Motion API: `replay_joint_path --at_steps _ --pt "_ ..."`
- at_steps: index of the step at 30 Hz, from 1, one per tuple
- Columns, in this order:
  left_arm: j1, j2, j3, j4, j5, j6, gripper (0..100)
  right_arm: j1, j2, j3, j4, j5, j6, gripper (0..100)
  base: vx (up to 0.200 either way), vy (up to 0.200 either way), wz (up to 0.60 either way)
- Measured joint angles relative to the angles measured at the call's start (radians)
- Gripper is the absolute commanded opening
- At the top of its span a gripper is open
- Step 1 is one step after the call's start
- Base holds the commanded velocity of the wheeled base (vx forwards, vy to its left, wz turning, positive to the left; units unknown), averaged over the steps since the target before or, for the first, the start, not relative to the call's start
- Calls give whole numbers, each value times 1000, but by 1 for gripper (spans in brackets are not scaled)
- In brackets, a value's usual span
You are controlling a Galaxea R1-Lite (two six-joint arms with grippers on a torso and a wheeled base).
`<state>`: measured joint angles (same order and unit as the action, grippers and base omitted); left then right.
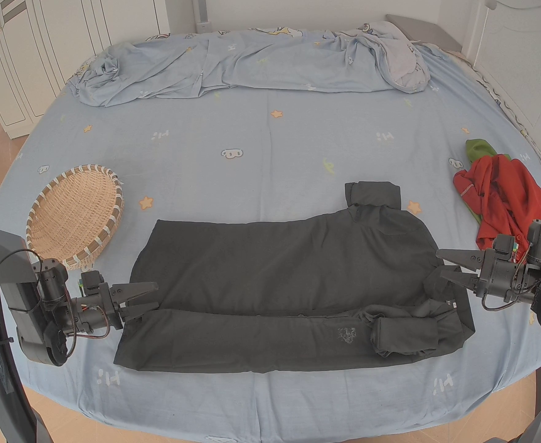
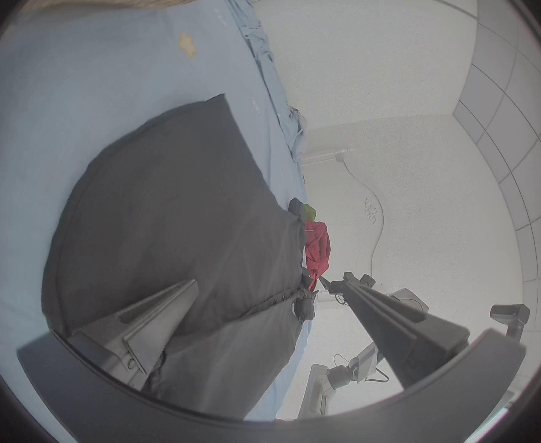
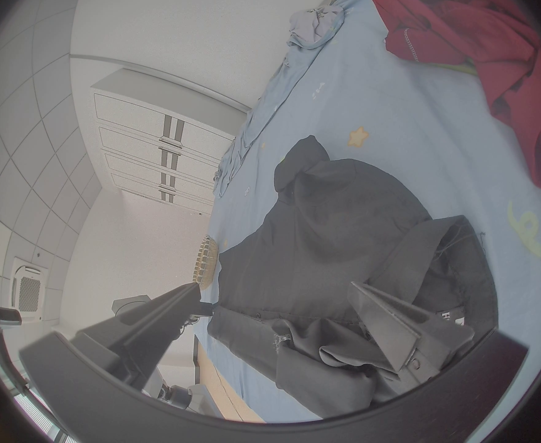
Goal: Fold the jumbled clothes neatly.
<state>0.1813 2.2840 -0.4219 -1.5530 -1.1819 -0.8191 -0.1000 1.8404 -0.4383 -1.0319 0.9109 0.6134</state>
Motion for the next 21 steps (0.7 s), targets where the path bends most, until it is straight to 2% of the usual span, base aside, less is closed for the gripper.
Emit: replay_joint_path --at_steps 11,19,21 --pt "69 -91 164 0 -51 17 100 0 0 -2 0 0 0 100 0 0 0" --pt "137 -95 150 0 -50 57 100 0 -3 1 0 0 0 100 0 0 0" --pt "153 -87 151 0 -50 90 100 0 -4 1 0 0 0 100 0 0 0"
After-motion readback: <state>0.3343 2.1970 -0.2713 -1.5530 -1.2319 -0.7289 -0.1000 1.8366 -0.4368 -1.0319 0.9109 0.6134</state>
